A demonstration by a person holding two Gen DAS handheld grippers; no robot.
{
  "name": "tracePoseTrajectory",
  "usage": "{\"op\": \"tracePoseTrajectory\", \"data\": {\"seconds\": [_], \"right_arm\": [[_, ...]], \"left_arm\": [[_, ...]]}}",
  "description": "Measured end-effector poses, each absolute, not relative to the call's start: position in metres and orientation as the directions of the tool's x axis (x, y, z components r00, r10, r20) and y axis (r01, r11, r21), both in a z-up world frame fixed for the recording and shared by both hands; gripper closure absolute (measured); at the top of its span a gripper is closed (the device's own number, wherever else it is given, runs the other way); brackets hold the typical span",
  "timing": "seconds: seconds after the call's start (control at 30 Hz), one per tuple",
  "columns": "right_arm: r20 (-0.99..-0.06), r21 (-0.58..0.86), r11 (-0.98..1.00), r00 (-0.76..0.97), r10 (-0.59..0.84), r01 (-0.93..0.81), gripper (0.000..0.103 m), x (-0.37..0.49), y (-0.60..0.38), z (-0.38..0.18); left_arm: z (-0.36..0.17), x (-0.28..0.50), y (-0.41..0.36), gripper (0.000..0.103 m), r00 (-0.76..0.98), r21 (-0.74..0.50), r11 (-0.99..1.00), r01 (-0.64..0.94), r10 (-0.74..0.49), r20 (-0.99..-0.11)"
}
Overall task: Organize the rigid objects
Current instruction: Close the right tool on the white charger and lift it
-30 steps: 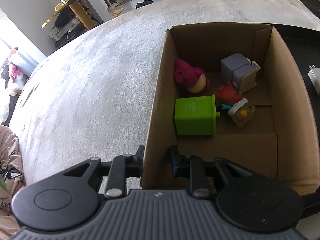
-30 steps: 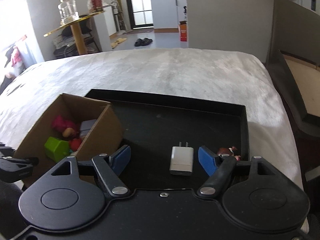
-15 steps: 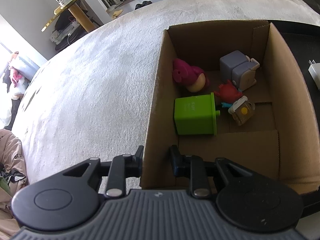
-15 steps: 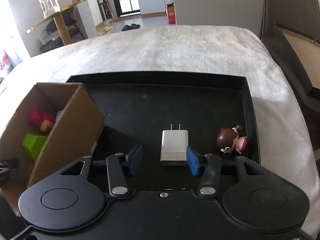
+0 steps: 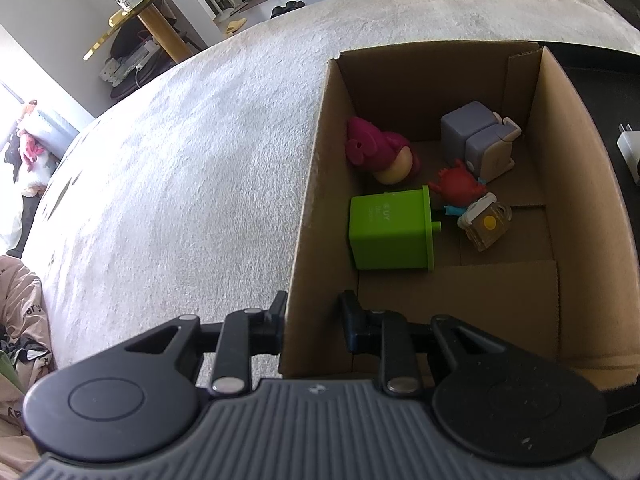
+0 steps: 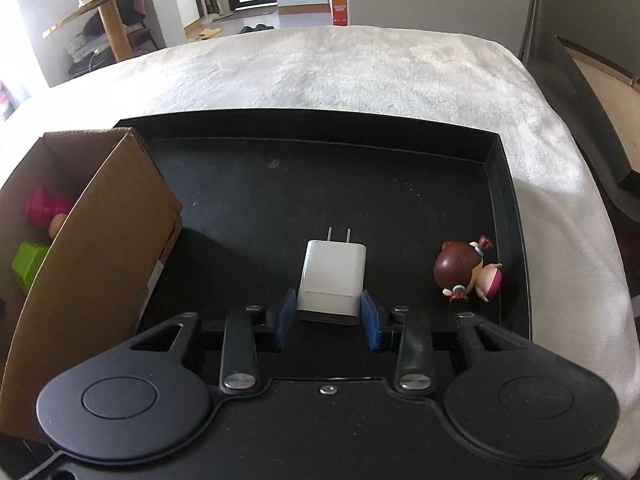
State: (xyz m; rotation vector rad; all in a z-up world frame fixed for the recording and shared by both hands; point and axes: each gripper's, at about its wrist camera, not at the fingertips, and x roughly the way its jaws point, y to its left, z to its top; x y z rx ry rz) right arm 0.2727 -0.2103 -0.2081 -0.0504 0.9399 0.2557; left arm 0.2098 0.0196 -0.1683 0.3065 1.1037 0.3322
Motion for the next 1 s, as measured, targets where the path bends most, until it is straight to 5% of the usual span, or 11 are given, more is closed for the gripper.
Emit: {"op": "tracePoseTrajectory", "data": {"seconds": [1.0], "right_arm": [[-0.865,0.0,0.979,0.492,0.102,-0.203,0.067,0.252,-0.207,-0.209]], "left_arm": [[-0.165,0.212,0.027,0.077,0.404,0.375,0.92,-0.114,0.388,-0.829]]}}
